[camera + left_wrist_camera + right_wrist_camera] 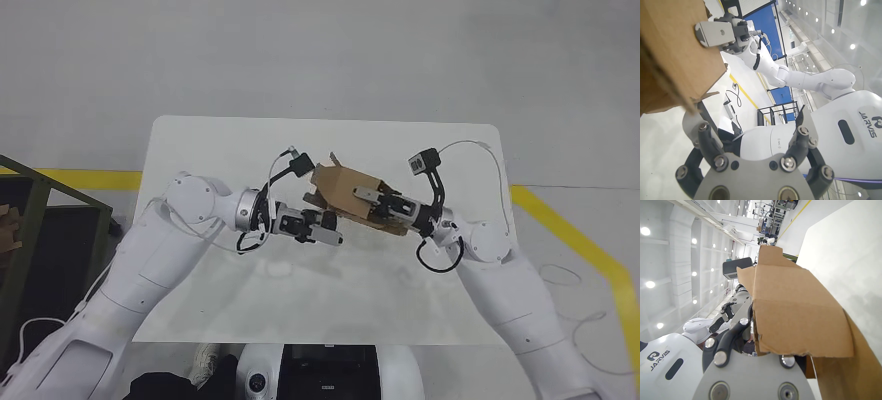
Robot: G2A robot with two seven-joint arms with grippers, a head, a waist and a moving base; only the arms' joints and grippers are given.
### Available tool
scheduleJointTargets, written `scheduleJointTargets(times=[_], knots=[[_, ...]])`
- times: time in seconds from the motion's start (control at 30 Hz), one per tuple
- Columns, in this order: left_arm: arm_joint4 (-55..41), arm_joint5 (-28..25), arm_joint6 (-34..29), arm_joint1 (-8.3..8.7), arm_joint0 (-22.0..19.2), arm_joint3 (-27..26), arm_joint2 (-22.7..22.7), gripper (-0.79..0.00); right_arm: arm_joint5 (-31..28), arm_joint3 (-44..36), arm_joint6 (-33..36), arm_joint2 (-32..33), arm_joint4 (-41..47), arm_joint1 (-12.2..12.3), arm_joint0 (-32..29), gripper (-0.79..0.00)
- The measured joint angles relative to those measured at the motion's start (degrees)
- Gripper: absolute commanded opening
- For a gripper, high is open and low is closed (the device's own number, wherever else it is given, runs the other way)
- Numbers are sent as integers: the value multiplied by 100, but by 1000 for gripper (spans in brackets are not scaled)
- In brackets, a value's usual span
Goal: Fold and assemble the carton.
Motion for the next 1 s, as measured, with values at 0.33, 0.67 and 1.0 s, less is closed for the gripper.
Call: scheduleJointTargets(times=[0.33, 0.67, 1.0], knots=[[16, 11, 0, -11, -25, 6, 7, 0, 46, -96, -25, -83, -121, -26, -57, -785], [24, 15, -15, -6, 2, 15, -33, 0, 23, -30, -71, 63, -63, -21, -67, -785], [-71, -139, 81, 120, 328, 193, -614, 0, 5, -56, 170, 555, 44, 82, -261, -785]])
